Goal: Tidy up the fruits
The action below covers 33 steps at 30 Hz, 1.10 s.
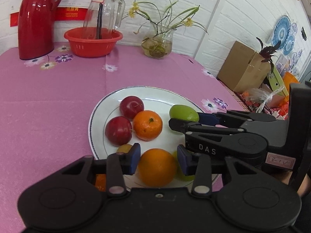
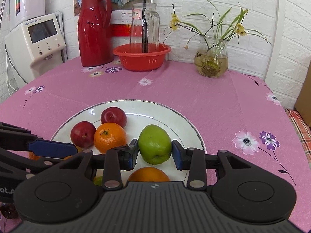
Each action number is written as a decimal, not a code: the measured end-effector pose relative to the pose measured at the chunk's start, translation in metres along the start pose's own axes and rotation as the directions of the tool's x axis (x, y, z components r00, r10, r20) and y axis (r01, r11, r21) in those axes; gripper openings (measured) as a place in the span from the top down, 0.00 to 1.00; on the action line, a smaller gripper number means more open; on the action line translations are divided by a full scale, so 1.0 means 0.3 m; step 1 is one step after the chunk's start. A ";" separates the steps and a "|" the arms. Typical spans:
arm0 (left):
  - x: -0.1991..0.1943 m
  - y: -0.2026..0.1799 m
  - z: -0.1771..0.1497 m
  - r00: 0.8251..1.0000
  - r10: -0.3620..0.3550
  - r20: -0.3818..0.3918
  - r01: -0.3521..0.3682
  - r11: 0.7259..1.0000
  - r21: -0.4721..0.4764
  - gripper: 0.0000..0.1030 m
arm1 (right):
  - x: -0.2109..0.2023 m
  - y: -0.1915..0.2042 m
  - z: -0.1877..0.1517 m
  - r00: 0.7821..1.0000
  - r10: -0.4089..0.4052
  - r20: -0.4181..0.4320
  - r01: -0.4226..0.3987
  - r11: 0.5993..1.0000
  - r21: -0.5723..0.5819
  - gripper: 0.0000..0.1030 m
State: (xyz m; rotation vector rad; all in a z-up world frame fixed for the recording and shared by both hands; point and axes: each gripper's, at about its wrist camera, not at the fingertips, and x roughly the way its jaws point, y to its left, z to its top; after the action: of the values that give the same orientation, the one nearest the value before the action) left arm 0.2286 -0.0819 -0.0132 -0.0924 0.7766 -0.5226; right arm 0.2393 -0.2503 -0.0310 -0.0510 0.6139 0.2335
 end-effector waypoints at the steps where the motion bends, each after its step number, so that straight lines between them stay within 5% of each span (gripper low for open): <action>1: -0.001 0.000 -0.002 1.000 0.000 0.000 0.000 1.000 0.005 0.15 | 0.004 0.001 -0.001 1.000 0.000 -0.003 0.000 1.000 -0.002 0.38; 17: -0.012 0.014 -0.007 1.000 -0.006 0.011 0.006 1.000 -0.010 0.10 | 0.021 0.007 -0.015 1.000 -0.004 -0.010 0.004 1.000 -0.021 0.35; 19: -0.024 0.018 -0.008 1.000 -0.005 0.022 0.006 1.000 -0.017 0.01 | 0.017 0.005 -0.015 1.000 -0.017 -0.005 0.016 1.000 -0.020 0.29; 23: -0.060 0.023 -0.006 0.998 0.000 0.056 0.001 1.000 -0.026 0.00 | -0.001 -0.005 -0.014 0.999 -0.035 0.010 0.035 0.999 -0.005 0.16; 25: -0.082 0.023 -0.007 0.997 0.005 0.076 -0.003 1.000 -0.030 0.00 | -0.014 -0.009 -0.013 0.998 -0.059 0.023 0.059 0.998 -0.002 0.01; 33: -0.178 0.020 -0.015 0.990 0.022 0.139 -0.015 0.999 -0.051 0.00 | -0.099 0.010 -0.010 0.993 -0.087 0.077 0.087 0.996 -0.005 0.00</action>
State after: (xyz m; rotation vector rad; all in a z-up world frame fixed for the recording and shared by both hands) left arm 0.1963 -0.0505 0.0164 -0.1668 0.6528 -0.4742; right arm 0.2133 -0.2539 -0.0163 -0.0765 0.5328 0.1529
